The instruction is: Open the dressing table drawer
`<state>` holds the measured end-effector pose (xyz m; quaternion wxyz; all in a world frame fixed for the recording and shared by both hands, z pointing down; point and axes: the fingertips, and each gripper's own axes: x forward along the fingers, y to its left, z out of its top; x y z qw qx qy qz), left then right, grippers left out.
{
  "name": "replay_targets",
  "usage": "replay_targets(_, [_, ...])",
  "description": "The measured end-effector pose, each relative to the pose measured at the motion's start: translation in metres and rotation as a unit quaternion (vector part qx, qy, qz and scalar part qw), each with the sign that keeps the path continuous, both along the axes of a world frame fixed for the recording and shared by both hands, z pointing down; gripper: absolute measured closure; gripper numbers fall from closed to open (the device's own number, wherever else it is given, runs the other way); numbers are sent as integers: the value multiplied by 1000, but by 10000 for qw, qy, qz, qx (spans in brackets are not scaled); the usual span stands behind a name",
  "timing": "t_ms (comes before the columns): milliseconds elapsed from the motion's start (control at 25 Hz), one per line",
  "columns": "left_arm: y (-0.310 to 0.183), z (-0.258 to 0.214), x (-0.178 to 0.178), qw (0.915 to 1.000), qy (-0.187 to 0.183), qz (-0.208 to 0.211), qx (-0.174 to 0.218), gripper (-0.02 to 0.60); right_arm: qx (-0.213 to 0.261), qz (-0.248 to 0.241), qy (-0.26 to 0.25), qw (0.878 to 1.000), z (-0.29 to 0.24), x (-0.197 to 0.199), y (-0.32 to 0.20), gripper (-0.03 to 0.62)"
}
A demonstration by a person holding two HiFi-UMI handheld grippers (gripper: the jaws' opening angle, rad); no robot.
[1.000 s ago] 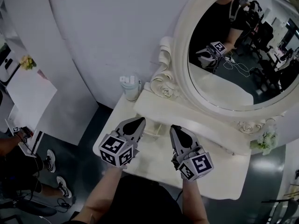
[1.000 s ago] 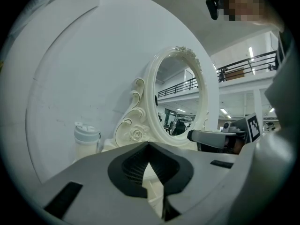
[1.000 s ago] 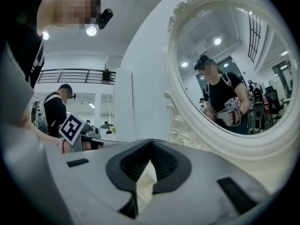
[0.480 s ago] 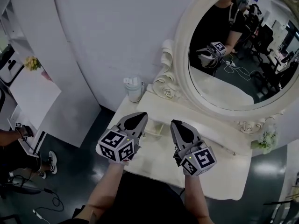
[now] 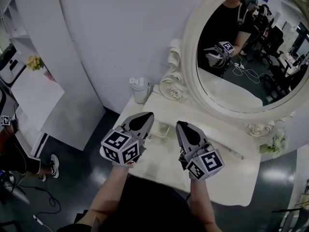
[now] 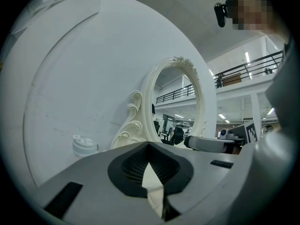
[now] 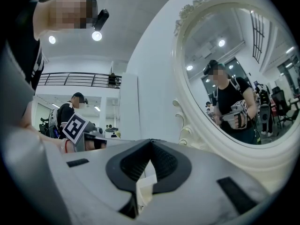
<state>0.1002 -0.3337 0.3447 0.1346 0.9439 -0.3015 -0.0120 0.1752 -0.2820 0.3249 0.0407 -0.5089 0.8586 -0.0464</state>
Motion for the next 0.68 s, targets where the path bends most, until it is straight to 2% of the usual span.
replay_targets(680, [-6, 8, 1, 10000, -9, 31, -78, 581, -40, -29, -36, 10000, 7, 2, -5, 591])
